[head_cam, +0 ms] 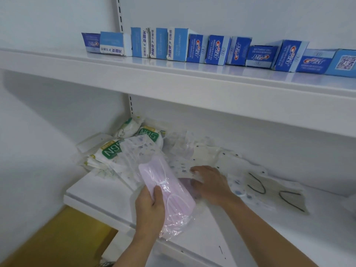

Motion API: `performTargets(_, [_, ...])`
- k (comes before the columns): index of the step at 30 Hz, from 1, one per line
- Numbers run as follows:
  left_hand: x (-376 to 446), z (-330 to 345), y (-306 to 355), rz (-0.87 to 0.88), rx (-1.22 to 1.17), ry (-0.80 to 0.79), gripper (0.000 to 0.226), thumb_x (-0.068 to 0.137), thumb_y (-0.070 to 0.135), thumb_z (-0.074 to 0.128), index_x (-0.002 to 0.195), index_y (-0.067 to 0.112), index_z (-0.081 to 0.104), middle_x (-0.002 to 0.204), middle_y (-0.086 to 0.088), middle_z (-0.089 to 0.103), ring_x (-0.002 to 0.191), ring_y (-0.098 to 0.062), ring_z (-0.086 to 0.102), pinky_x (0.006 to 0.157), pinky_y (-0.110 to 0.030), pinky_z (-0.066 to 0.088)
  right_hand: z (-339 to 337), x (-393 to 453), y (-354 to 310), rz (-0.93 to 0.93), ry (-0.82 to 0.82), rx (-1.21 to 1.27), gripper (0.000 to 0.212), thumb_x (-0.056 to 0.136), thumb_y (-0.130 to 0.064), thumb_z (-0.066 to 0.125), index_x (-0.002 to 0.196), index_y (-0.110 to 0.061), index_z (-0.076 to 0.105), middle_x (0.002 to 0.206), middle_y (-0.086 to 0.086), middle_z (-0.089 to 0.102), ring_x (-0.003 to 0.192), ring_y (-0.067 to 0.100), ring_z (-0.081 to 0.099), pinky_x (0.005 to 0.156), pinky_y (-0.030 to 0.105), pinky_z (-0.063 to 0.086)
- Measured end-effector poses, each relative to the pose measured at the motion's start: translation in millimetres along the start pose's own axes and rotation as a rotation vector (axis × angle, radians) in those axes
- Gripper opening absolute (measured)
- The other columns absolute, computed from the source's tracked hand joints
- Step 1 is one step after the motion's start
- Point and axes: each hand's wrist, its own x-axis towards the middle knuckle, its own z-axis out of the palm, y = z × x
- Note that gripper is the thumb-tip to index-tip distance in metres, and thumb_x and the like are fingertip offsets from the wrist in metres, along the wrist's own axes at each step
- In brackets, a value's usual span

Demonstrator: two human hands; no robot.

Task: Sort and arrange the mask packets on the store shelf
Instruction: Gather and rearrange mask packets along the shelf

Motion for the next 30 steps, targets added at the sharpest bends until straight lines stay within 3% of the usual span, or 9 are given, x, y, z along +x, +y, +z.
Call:
performTargets(6, [0,0,-1,-0.011,-0.033,-0.023,0.017,0.104,0.017,0.051,0.094,0.016,0.064,0.082,-0.002,0.070,0.076,-0.007,0.068,0.063,-0.016,0.051,-17,8,1,0.040,0.153,0.222,0.018,0.091,-0.029,0.057,0.097,-0.026,0.074,0.087,-0.001,0.074,0.087,0.024,0.067,0.076,0.032,0.052])
performTargets(10, [1,0,-1,-0.016,-0.019,-0.056,0.020,0.104,0.016,0.051,0.090,0.022,0.063,0.083,-0.003,0.070,0.075,-0.004,0.067,0.068,-0.022,0.049,-33,2,9,0.065,0.283,0.309,0.017,0.099,-0.020,0.056,0.085,-0.021,0.066,0.074,0.001,0.061,0.074,0.023,0.056,0.062,0.029,0.029])
performTargets(14, [2,1,-1,-0.048,-0.028,-0.087,0.019,0.104,0.016,0.051,0.091,0.025,0.062,0.087,-0.001,0.071,0.082,-0.011,0.068,0.069,-0.026,0.050,-60,-6,24,0.087,0.422,0.339,0.022,0.100,-0.022,0.059,0.086,-0.007,0.068,0.072,0.004,0.058,0.070,0.025,0.053,0.059,0.030,0.028])
performTargets(17, [4,1,-2,-0.045,-0.024,-0.111,0.019,0.105,0.017,0.051,0.092,0.024,0.062,0.088,-0.002,0.071,0.082,-0.012,0.068,0.072,-0.030,0.053,-82,-22,41,0.024,0.506,0.336,0.028,0.095,-0.032,0.059,0.080,-0.010,0.069,0.067,0.001,0.061,0.064,0.024,0.053,0.052,0.018,0.034])
performTargets(20, [3,1,0,-0.019,-0.021,-0.113,0.019,0.104,0.015,0.052,0.090,0.022,0.062,0.085,-0.002,0.071,0.081,-0.011,0.067,0.070,-0.027,0.049,-89,-36,64,-0.152,0.605,0.041,0.017,0.094,-0.015,0.070,0.109,-0.016,0.078,0.103,-0.004,0.076,0.093,0.018,0.067,0.079,0.009,0.041])
performTargets(23, [3,1,1,-0.012,-0.023,-0.108,0.022,0.104,0.013,0.052,0.088,0.025,0.061,0.087,0.001,0.069,0.083,-0.010,0.066,0.070,-0.023,0.047,-71,-43,92,-0.148,0.543,-0.291,0.043,0.074,-0.001,0.083,0.111,-0.022,0.078,0.112,0.001,0.076,0.102,0.028,0.069,0.089,0.039,0.054])
performTargets(26, [6,-1,-3,-0.022,-0.031,-0.095,0.019,0.104,0.014,0.052,0.094,0.026,0.061,0.094,0.000,0.070,0.092,-0.017,0.067,0.081,-0.036,0.052,-55,-58,93,0.093,0.230,-0.559,0.040,0.090,-0.020,0.068,0.126,-0.036,0.065,0.141,-0.003,0.058,0.135,0.030,0.046,0.109,0.055,0.034])
performTargets(28, [5,-2,-4,-0.032,-0.048,-0.087,0.016,0.104,0.013,0.051,0.110,0.024,0.062,0.102,0.002,0.070,0.098,-0.016,0.066,0.086,-0.037,0.052,-52,-63,86,0.196,0.048,-0.414,0.051,0.095,-0.023,0.052,0.143,-0.036,0.045,0.155,-0.007,0.037,0.148,0.025,0.022,0.119,0.057,0.016])
performTargets(30, [5,-3,-4,-0.025,-0.051,-0.084,0.027,0.103,0.010,0.052,0.126,0.021,0.058,0.111,0.005,0.068,0.105,-0.013,0.065,0.092,-0.036,0.051,-49,-66,71,0.164,0.047,-0.305,0.068,0.090,-0.018,0.051,0.153,-0.031,0.031,0.162,-0.006,0.024,0.152,0.022,0.013,0.122,0.056,0.009])
